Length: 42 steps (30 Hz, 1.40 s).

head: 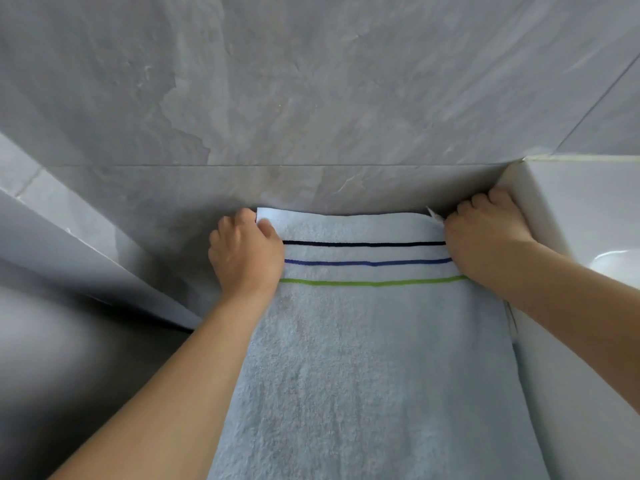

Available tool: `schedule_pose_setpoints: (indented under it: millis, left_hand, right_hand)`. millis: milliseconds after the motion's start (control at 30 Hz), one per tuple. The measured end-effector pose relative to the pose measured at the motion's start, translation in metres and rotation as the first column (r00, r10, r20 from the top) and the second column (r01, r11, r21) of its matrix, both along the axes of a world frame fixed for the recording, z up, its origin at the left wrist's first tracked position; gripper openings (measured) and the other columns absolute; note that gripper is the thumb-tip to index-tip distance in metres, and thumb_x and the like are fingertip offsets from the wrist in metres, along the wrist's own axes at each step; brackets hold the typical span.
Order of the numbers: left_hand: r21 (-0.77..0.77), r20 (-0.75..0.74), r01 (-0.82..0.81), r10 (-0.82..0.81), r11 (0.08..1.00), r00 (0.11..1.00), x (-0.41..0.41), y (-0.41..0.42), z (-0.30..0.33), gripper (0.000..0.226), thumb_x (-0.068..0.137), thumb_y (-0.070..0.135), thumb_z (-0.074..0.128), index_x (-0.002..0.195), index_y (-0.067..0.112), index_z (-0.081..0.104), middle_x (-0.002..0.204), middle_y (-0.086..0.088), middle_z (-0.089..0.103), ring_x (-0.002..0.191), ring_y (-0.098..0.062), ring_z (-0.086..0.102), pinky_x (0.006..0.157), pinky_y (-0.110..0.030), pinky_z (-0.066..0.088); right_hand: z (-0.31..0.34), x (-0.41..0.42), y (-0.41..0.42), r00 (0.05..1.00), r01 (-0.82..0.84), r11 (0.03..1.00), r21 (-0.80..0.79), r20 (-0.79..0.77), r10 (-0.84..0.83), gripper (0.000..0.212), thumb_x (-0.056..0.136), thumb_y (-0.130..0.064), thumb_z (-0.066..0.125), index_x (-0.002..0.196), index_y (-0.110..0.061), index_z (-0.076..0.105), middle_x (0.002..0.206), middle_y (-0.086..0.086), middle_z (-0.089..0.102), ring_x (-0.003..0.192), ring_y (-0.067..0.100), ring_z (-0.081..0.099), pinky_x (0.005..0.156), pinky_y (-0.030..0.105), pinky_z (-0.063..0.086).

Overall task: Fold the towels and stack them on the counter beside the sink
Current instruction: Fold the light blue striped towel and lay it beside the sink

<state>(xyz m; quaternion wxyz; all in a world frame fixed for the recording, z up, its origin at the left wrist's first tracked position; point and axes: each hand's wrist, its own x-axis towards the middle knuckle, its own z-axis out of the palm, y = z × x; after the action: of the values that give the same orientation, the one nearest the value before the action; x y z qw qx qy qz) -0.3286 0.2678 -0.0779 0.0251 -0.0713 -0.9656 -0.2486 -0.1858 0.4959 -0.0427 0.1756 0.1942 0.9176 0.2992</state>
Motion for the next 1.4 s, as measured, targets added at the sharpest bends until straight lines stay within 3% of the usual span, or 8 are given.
schedule_pose_setpoints:
  millis: [300,500,667,833,1000,1100,1300,1400]
  left_hand:
    - [0.028,-0.073,0.027,-0.025,0.999,0.997,-0.003,0.001,-0.007,0.025,0.101,0.024,0.046,0.107,0.002,0.055,0.108,-0.019,0.064,0.102,-0.041,0.055,0.083,-0.046,0.039]
    - [0.03,-0.021,0.007,-0.007,1.0,1.0,-0.01,0.0,-0.007,0.029,0.099,0.034,0.051,0.108,0.006,0.054,0.105,-0.018,0.067,0.102,-0.043,0.059,0.089,-0.046,0.042]
    - [0.1,-0.043,0.02,-0.016,0.995,0.999,-0.01,-0.005,-0.01,0.028,0.103,0.031,0.044,0.106,0.006,0.057,0.1,-0.017,0.067,0.096,-0.039,0.059,0.069,-0.037,0.033]
    - [-0.128,0.039,0.108,-0.104,0.986,0.994,-0.018,-0.005,-0.006,0.045,0.1,0.045,0.042,0.102,0.005,0.063,0.105,-0.018,0.066,0.098,-0.041,0.059,0.07,-0.036,0.034]
    - [-0.105,0.075,0.138,-0.131,0.985,0.989,-0.029,-0.009,-0.005,0.041,0.105,0.033,0.036,0.103,0.002,0.061,0.112,-0.021,0.064,0.105,-0.043,0.056,0.076,-0.039,0.036]
    - [-0.137,0.013,0.153,-0.152,0.979,0.988,-0.025,-0.01,-0.01,0.04,0.106,0.032,0.034,0.105,0.002,0.06,0.113,-0.021,0.064,0.106,-0.043,0.056,0.075,-0.038,0.03]
    - [-0.144,-0.028,0.188,-0.194,0.972,0.981,-0.023,-0.01,-0.015,0.037,0.105,0.034,0.033,0.109,0.004,0.055,0.111,-0.021,0.065,0.104,-0.044,0.057,0.073,-0.038,0.03]
    - [-0.167,-0.032,0.174,-0.182,0.97,0.983,-0.019,-0.008,-0.016,0.034,0.104,0.035,0.036,0.11,0.005,0.052,0.109,-0.022,0.065,0.101,-0.045,0.058,0.07,-0.038,0.031]
  right_hand:
    - [-0.003,0.0,0.002,0.999,0.015,0.999,0.04,-0.039,-0.013,0.033,0.093,-0.024,0.038,0.12,-0.023,0.058,0.122,-0.003,0.056,0.118,0.023,0.044,0.108,0.04,0.021]
    - [0.002,0.001,0.001,0.997,0.018,1.0,0.016,-0.076,-0.016,0.031,0.092,-0.022,0.038,0.115,-0.021,0.059,0.12,-0.001,0.058,0.117,0.025,0.045,0.108,0.04,0.022]
    - [0.007,0.002,0.0,0.991,0.012,0.986,-0.169,-0.128,-0.034,0.004,0.091,-0.022,0.042,0.09,-0.019,0.041,0.112,0.002,0.063,0.11,0.026,0.052,0.104,0.037,0.024]
    - [0.007,0.002,-0.001,0.999,0.012,0.991,-0.132,-0.048,-0.018,0.007,0.091,-0.019,0.043,0.093,-0.018,0.037,0.105,-0.001,0.066,0.103,0.022,0.057,0.107,0.038,0.022]
    - [0.006,-0.004,-0.002,0.997,0.052,0.993,-0.106,-0.048,-0.057,0.011,0.092,-0.019,0.042,0.102,-0.019,0.046,0.104,-0.003,0.068,0.102,0.021,0.062,0.111,0.037,0.019]
    - [0.004,-0.006,-0.005,0.989,0.091,0.987,-0.129,-0.103,-0.104,0.003,0.091,-0.018,0.042,0.091,-0.021,0.042,0.104,-0.003,0.069,0.102,0.021,0.062,0.108,0.035,0.022]
    - [0.006,0.0,-0.021,0.973,0.116,0.992,-0.056,-0.196,-0.125,0.035,0.09,-0.025,0.042,0.12,-0.012,0.052,0.116,0.009,0.055,0.105,0.028,0.053,0.098,0.039,0.031]
    - [-0.002,0.006,-0.044,0.937,-0.052,0.992,-0.114,-0.35,0.009,0.042,0.091,-0.034,0.041,0.121,-0.007,0.051,0.113,0.015,0.052,0.101,0.033,0.051,0.097,0.044,0.032]
